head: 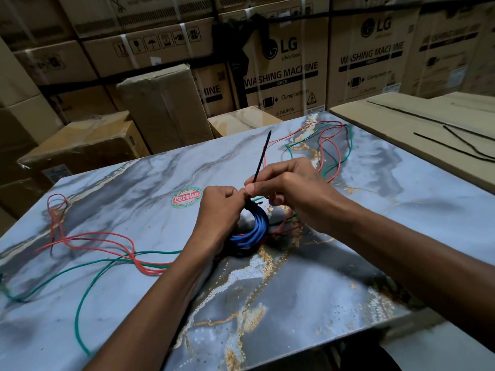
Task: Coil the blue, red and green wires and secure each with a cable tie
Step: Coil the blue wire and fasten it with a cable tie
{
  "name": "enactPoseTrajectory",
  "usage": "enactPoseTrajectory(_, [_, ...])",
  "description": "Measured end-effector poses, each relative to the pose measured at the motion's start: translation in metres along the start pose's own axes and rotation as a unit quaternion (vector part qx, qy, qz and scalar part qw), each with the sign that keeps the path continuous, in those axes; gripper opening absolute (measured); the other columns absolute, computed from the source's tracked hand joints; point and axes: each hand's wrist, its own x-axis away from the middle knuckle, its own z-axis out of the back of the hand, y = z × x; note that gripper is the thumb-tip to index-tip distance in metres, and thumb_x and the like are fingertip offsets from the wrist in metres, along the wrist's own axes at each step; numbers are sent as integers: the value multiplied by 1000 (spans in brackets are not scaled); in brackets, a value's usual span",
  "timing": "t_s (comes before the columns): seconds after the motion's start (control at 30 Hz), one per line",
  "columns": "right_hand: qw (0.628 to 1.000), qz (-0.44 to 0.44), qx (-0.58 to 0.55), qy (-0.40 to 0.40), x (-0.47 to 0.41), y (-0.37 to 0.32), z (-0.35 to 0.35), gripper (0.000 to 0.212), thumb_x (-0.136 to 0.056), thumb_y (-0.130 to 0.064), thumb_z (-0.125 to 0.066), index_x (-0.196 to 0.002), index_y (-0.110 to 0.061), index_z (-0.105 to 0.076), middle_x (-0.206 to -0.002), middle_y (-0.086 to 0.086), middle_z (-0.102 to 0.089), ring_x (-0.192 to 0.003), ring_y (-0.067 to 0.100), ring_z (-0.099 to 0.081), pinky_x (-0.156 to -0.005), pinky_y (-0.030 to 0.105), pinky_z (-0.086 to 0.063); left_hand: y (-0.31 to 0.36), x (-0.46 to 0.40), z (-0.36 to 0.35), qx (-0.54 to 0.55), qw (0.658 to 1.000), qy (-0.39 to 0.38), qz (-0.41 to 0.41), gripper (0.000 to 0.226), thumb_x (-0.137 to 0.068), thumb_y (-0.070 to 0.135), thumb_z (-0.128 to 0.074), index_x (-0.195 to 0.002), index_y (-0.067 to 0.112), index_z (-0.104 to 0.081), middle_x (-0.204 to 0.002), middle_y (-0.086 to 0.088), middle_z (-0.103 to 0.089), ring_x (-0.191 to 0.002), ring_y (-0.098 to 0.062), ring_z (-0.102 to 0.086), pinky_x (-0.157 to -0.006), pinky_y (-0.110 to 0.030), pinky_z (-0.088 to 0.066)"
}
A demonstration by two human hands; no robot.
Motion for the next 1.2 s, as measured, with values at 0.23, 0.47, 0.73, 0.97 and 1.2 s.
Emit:
enactPoseTrajectory(0.23, [999,9,-22,-48,3,-2,0,20,-79,12,-73,-66,-4,-72,-82,19,-70,-52,10,-43,-48,20,-33,2,3,-3,-10,1000,4,-18,31,-68,27,-54,-56,-1,-58,-44,-2,-32,-42,-16,-26,-52,-29,-24])
enactPoseTrajectory(0.47, [1000,23,-12,7,-11,1,16,5,-81,-3,-80,-84,-1,-78,-84,12,-72,-61,10,-51,-54,17,-43,5,4,-3,65,998,8,-17,47,-96,35,-61,-54,20,-44,-52,-2,-29,-46,-16,-23,-50,-27,-21])
enactPoseTrajectory(0.73, [999,-28,30,35,-12,8,16,13,-86,-17,-81,-92,-6,-79,-91,11,-78,-75,11,-66,-66,22,-53,16,12,-4,109,993,-24,-34,45,-100,34,-58,-64,6,-62,-51,-4,-32,-45,-15,-27,-44,-21,-24])
enactPoseTrajectory(0.97, [996,-52,-23,65,-11,2,13,4,-84,-1,-75,-87,2,-78,-80,16,-75,-59,11,-59,-56,18,-50,11,11,-4,38,999,-18,-31,49,-95,27,-59,-50,17,-39,-48,-3,-23,-43,-17,-18,-51,-31,-18])
enactPoseTrajectory(1.2, [994,-57,-79,46,-9,-2,9,7,-81,3,-73,-88,6,-75,-73,13,-70,-55,8,-53,-52,15,-47,5,11,-9,28,999,-22,-33,43,-83,38,-57,-51,17,-38,-48,-2,-23,-47,-17,-18,-52,-33,-15])
